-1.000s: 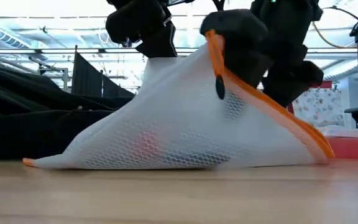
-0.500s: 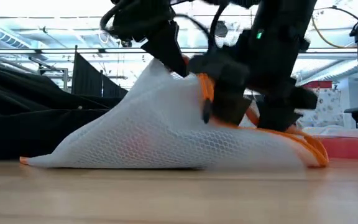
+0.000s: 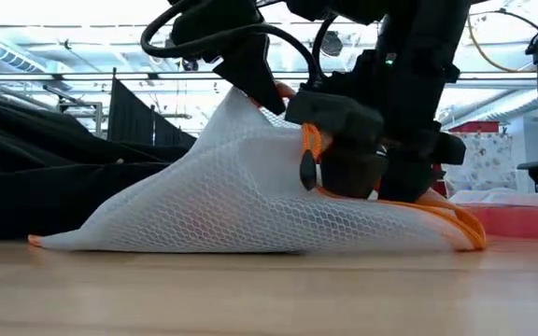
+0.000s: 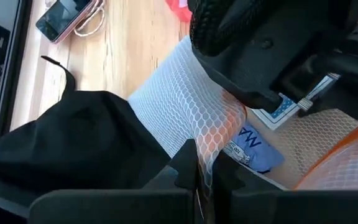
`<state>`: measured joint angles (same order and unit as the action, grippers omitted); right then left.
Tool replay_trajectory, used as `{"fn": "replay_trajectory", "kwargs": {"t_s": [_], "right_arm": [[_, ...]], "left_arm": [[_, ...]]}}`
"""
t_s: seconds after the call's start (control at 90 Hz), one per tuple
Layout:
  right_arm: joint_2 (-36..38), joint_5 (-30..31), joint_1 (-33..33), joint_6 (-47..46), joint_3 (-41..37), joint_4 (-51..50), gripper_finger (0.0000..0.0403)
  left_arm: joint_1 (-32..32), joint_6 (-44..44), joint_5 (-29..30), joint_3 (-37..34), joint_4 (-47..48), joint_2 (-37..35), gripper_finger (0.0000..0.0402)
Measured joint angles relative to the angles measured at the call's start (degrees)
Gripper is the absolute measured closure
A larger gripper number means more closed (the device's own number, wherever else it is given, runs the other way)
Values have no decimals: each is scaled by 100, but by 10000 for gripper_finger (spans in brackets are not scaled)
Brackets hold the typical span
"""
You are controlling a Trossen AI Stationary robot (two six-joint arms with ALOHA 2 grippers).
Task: Unpack backpack
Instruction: Remove the blue game card from the orange zip bag
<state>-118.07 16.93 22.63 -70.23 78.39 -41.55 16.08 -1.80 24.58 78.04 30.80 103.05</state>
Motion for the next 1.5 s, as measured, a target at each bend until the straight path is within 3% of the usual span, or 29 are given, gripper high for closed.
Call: {"fn": "replay_trajectory", "kwargs": {"t_s": [0.178, 0.378, 0.844, 1.122, 1.5], "right_arm": [[0, -18, 2, 69, -7, 30, 112], [132, -107, 28, 368, -30, 63, 96], [904, -132, 81, 1066, -31, -111, 103], [1407, -603, 172, 1409, -28, -247, 104], [2257, -1220, 835, 1056, -20, -1581, 103]], "left_arm": [[0, 0, -4, 0, 3, 2, 402], [0, 0, -11, 0, 7, 2, 402], [-31, -1, -15, 0, 26, 1, 402], [-39, 0, -13, 0, 141, 0, 402], [-138, 155, -14, 0, 323, 0, 402]]}}
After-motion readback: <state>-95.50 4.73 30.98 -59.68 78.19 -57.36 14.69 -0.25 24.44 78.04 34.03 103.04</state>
